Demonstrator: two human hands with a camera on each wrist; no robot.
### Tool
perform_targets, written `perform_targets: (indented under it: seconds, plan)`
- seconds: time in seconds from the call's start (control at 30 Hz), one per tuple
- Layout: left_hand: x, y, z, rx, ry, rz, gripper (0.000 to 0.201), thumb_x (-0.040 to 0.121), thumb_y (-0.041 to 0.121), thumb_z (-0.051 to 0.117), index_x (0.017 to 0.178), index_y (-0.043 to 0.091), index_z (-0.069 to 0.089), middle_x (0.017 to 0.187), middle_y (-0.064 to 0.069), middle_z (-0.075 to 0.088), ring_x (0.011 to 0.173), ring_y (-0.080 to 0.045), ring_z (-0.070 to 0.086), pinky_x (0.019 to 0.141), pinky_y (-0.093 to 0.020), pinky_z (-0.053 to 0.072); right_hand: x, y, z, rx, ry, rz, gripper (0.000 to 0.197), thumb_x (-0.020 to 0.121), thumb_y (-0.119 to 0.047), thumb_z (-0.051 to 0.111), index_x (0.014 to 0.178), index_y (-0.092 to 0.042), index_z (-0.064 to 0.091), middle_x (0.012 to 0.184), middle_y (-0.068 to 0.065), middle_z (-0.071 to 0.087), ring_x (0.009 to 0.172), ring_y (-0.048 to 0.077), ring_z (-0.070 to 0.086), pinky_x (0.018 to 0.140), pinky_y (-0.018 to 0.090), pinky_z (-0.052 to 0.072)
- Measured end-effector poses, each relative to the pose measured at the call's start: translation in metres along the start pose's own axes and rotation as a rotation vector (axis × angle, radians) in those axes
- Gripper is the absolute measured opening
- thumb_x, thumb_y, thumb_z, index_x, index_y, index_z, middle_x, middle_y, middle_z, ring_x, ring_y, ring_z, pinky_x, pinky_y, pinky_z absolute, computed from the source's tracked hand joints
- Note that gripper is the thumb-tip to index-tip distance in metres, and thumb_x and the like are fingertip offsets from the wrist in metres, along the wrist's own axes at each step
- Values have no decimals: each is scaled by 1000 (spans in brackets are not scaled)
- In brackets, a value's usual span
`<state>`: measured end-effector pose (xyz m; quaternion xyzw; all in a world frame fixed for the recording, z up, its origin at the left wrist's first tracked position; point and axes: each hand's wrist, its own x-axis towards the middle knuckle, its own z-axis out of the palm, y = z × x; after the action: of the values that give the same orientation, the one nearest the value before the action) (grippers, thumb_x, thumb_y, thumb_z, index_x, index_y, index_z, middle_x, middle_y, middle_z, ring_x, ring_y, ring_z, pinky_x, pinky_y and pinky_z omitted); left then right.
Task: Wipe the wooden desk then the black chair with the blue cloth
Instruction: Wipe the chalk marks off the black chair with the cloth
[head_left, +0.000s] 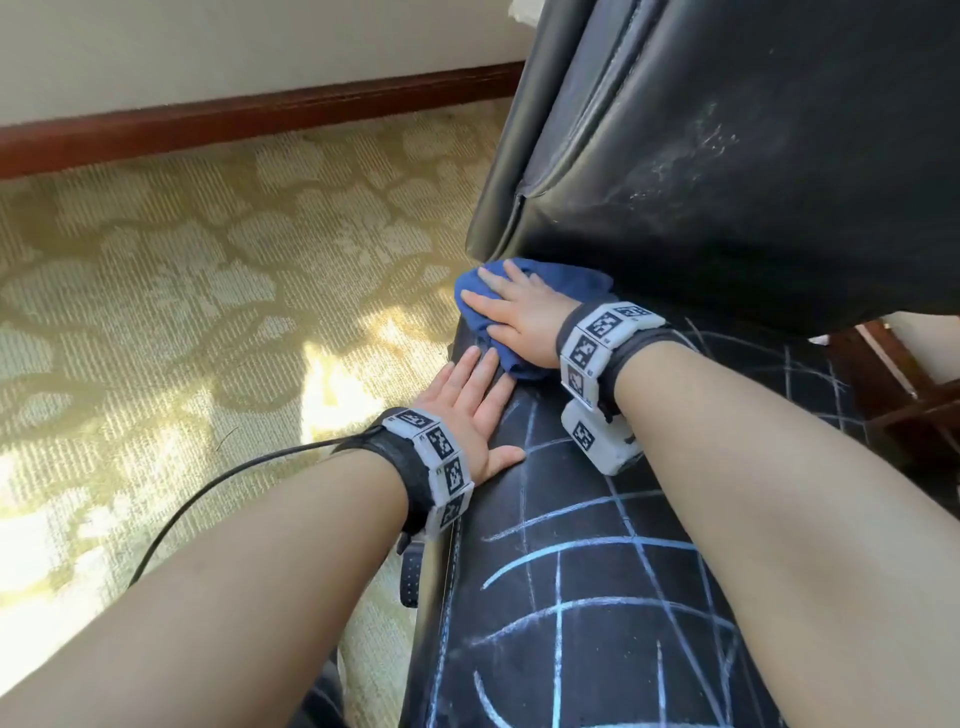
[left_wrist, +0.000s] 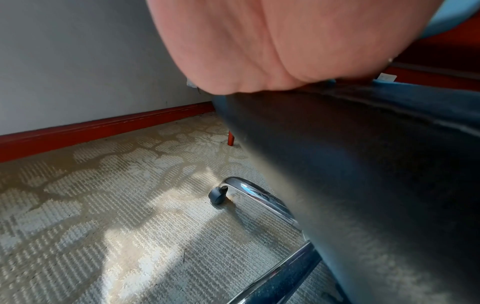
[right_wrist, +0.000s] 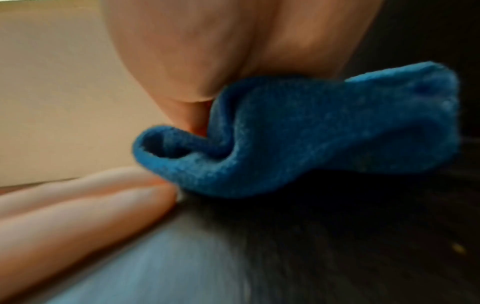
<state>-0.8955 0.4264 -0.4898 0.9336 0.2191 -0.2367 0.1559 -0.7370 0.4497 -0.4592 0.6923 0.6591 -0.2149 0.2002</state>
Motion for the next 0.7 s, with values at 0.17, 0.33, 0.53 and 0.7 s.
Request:
perform_targets:
  seconds: [0.17,0.33,0.53,0.7]
  plan:
    - [-2,0,2,-21,14,4,81,92,64,16,145,17,-23,152,-5,-31,140,-23,-28,114,-36,-15,6,7,-8,87,53,77,48,99,-14,31,147,-14,23,155,10,15,140,28,14,110,40,18]
    - [-2,0,-1,-10,-2,2,80,93,63,16,146,15,-20,153,-7,-28,140,-24,-27,115,-37,-14,-22,-3,-6,-75,-75,-15,50,102,-15,28,149,-14,12,157,11,3,143,33,4,113,44,9]
    - [-3,1,0,-21,12,-8,80,93,62,17,147,15,-19,153,-9,-26,141,-25,-25,114,-36,-15,3,-11,-12,35,-55,-76,46,100,-10,32,146,-9,25,152,17,23,136,42,22,107,38,22]
    - [-3,-1,-1,-17,9,14,80,93,63,17,145,18,-23,151,-5,-32,140,-23,-28,115,-36,-15,-19,25,1,237,90,230,52,101,-15,31,150,-15,14,156,14,9,143,31,13,113,34,13]
